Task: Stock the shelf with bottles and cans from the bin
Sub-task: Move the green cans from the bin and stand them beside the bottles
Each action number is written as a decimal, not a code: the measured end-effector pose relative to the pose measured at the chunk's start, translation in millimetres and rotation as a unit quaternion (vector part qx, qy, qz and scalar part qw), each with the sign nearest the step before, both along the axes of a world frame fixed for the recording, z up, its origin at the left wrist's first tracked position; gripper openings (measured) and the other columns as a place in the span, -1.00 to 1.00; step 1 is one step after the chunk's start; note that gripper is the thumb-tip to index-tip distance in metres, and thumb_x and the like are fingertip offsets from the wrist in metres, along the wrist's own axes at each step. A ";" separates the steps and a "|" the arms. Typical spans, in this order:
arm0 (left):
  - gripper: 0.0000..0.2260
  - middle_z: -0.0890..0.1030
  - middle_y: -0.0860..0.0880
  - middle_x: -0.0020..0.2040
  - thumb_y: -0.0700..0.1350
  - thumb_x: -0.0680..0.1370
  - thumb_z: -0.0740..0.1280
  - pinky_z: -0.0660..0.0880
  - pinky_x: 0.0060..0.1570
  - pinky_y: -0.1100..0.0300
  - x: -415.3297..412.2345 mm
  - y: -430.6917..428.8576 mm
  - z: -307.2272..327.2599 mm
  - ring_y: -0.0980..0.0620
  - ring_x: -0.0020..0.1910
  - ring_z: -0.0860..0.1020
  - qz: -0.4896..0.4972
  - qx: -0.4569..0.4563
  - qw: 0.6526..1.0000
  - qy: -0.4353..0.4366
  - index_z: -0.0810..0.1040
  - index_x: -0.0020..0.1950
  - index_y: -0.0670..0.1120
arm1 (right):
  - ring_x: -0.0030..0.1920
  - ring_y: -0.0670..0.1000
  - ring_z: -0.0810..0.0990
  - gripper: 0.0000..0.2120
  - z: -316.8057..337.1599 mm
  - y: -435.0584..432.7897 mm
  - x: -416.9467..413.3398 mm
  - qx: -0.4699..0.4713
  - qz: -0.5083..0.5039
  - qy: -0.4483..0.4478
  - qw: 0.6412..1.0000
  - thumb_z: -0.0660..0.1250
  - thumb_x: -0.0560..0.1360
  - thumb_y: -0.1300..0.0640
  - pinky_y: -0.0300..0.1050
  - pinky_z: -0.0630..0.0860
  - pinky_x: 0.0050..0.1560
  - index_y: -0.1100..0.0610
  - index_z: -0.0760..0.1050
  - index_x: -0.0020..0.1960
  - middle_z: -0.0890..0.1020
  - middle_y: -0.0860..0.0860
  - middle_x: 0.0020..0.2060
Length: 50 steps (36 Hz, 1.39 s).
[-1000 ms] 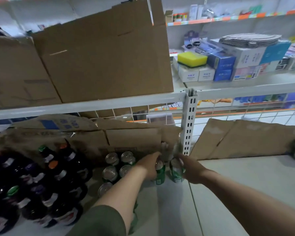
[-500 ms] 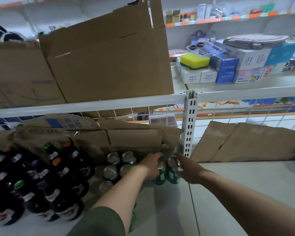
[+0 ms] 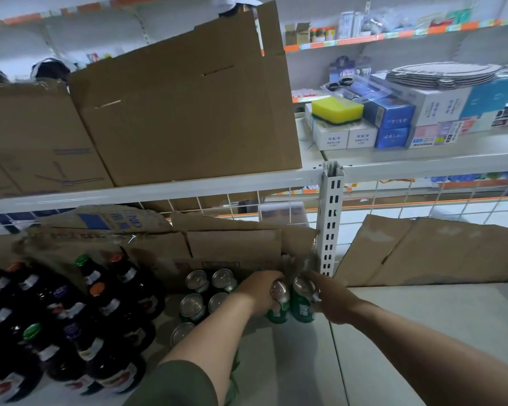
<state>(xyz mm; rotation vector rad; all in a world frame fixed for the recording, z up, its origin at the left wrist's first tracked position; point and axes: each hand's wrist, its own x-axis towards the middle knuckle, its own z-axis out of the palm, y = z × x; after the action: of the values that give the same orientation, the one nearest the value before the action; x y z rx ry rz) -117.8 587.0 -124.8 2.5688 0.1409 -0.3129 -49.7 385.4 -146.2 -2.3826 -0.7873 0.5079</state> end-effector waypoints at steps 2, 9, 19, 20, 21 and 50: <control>-0.55 0.66 0.03 0.17 -0.23 0.32 0.55 0.57 0.13 -0.01 2.1 3.0 -2.7 -0.04 0.16 0.61 0.008 -0.009 1.000 -0.016 0.59 0.16 0.04 | 0.33 0.13 0.49 -0.38 0.9 2.4 0.7 -0.003 0.004 -0.001 1.000 0.45 0.45 0.32 -0.03 0.52 0.26 -0.01 0.35 0.42 0.53 0.04 0.32; -0.53 0.62 -0.05 0.26 -0.25 0.39 0.53 0.54 0.18 0.02 10.2 5.6 -3.1 -0.10 0.23 0.57 0.008 -0.002 1.000 -0.011 0.55 0.27 -0.05 | 0.34 0.10 0.48 -0.31 6.8 10.8 1.2 -0.008 0.015 0.020 1.000 0.49 0.44 0.27 -0.20 0.43 0.17 -0.03 0.29 0.46 0.53 0.02 0.33; -0.51 0.61 -0.09 0.25 -0.15 0.38 0.58 0.53 0.13 0.05 21.1 12.5 -7.1 -0.15 0.22 0.57 0.013 0.025 1.000 -0.001 0.52 0.26 -0.07 | 0.26 0.12 0.54 -0.29 3.3 16.0 6.0 -0.025 -0.006 -0.035 0.999 0.47 0.45 0.21 -0.20 0.43 0.09 0.06 0.22 0.49 0.55 0.08 0.28; -0.51 0.62 -0.10 0.24 -0.14 0.38 0.59 0.53 0.12 0.05 21.0 12.0 -6.2 -0.15 0.21 0.58 0.011 0.030 0.999 -0.001 0.53 0.26 -0.08 | 0.24 0.13 0.54 -0.30 3.4 16.2 6.6 -0.033 -0.005 -0.041 0.999 0.47 0.45 0.19 -0.20 0.41 0.08 0.07 0.22 0.49 0.55 0.09 0.28; -0.49 0.62 -0.10 0.24 -0.14 0.37 0.60 0.54 0.12 0.04 21.4 11.7 -5.2 -0.16 0.21 0.58 0.009 0.034 0.999 0.001 0.53 0.26 -0.09 | 0.23 0.13 0.55 -0.31 2.8 16.3 7.5 -0.037 -0.004 -0.044 0.998 0.48 0.45 0.18 -0.18 0.42 0.08 0.07 0.23 0.48 0.55 0.10 0.28; -0.48 0.55 -0.14 0.34 -0.09 0.47 0.56 0.50 0.22 -0.05 15.7 3.1 13.8 -0.21 0.32 0.52 -0.036 0.127 0.991 0.022 0.47 0.36 -0.10 | 0.25 0.16 0.54 -0.42 11.6 19.3 10.7 -0.075 0.011 -0.035 0.996 0.49 0.46 0.19 -0.06 0.49 0.14 0.11 0.32 0.40 0.56 0.11 0.27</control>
<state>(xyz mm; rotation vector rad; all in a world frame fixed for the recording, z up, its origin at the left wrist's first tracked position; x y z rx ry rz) -102.1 590.1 -111.0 2.8254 0.1109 -0.4009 -39.0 404.7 -134.7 -2.5446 -0.8338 0.5126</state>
